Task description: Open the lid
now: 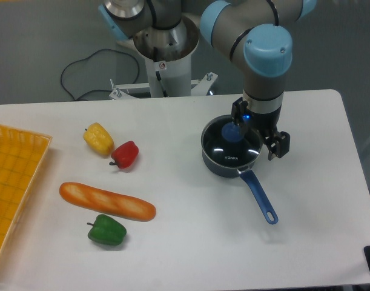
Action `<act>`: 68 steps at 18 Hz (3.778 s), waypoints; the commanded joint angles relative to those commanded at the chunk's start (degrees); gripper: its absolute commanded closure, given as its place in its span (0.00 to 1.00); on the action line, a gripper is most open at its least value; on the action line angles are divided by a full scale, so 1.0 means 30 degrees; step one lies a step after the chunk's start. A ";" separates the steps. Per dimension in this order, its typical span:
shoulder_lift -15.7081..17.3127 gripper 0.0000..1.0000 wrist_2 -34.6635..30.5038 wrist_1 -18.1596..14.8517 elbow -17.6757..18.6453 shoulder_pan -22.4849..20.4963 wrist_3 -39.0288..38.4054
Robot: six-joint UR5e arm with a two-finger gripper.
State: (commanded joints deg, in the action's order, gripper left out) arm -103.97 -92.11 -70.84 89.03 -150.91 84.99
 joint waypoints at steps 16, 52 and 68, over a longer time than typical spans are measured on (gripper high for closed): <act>0.0293 0.00 0.0059 0.0381 0.1435 -0.0264 0.0030; 0.0556 0.00 0.0058 0.0235 0.2285 -0.0730 -0.0029; 0.1318 0.00 0.0204 0.0000 0.3604 -0.2256 -0.3858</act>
State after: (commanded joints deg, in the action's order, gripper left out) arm -100.02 -91.50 -70.84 99.84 -157.67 73.42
